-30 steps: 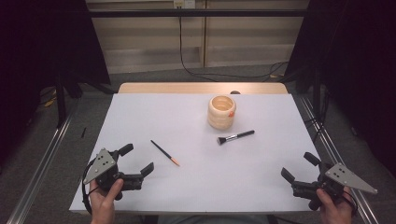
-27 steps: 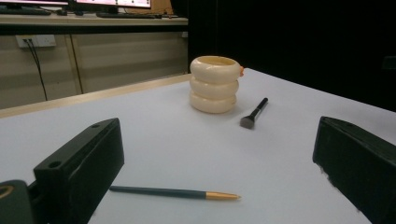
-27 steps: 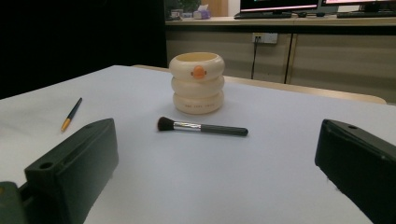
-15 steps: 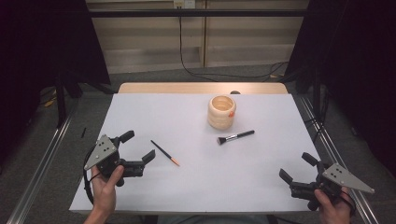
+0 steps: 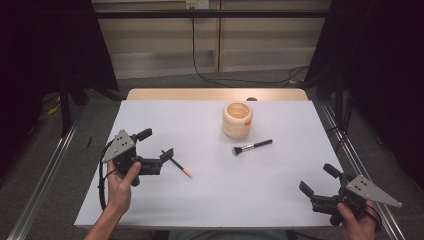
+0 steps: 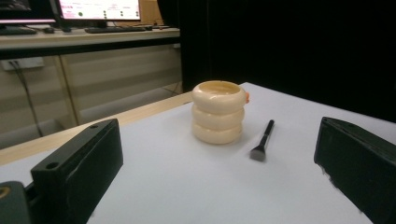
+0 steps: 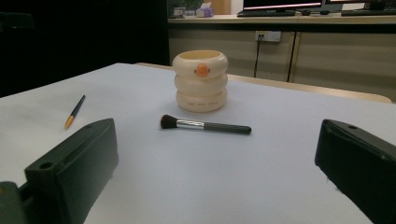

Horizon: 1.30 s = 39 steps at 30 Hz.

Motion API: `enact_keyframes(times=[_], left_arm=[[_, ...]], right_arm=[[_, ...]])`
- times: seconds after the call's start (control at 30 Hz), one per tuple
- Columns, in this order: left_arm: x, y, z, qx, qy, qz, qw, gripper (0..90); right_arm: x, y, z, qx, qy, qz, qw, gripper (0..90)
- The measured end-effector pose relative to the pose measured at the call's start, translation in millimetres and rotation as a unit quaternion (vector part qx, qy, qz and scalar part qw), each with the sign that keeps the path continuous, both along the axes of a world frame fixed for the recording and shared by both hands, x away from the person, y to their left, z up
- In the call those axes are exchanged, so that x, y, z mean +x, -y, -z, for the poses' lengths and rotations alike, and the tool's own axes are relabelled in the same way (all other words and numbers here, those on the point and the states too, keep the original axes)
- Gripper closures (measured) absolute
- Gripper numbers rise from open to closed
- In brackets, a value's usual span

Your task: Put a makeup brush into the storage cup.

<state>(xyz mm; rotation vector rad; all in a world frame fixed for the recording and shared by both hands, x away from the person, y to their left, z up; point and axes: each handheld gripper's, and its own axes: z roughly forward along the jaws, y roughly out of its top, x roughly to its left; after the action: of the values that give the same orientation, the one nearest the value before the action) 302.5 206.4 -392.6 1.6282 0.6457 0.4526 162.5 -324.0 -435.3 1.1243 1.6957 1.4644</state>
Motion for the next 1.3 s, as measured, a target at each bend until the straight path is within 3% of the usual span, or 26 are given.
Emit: enact_keyframes(times=[0.23, 0.47, 0.57, 0.77, 1.13, 1.3], left_arm=[[16.9, -0.1, -6.6, 0.028, 0.003, -0.007, 0.9996, 1.3], [32.4, -2.2, -17.2, 0.023, 0.003, -0.003, 0.9997, 1.3], [38.2, -0.1, -22.6, 0.035, 0.010, -0.011, 0.9993, 1.2], [53.4, 1.3, -30.9, 0.032, 0.008, -0.015, 0.9993, 1.2], [78.2, 15.3, -47.8, 0.058, 0.013, -0.011, 0.9982, 1.2], [83.3, 20.8, -48.1, 0.088, -0.024, 0.002, 0.9959, 1.3]], right_arm=[[-0.6, -0.1, -0.1, 0.000, 0.001, 0.000, 1.0000, 0.0], [-0.2, -0.2, -0.2, 0.001, 0.002, -0.003, 1.0000, 0.0], [-0.1, -0.4, -0.1, -0.002, 0.003, -0.002, 1.0000, 0.0], [1.2, 2.1, 0.0, 0.000, 0.001, 0.005, 1.0000, 0.0], [1.5, -0.8, 0.4, -0.002, 0.003, -0.001, 1.0000, 0.0], [1.6, -0.4, 0.7, -0.001, 0.003, -0.002, 1.0000, 0.0]])
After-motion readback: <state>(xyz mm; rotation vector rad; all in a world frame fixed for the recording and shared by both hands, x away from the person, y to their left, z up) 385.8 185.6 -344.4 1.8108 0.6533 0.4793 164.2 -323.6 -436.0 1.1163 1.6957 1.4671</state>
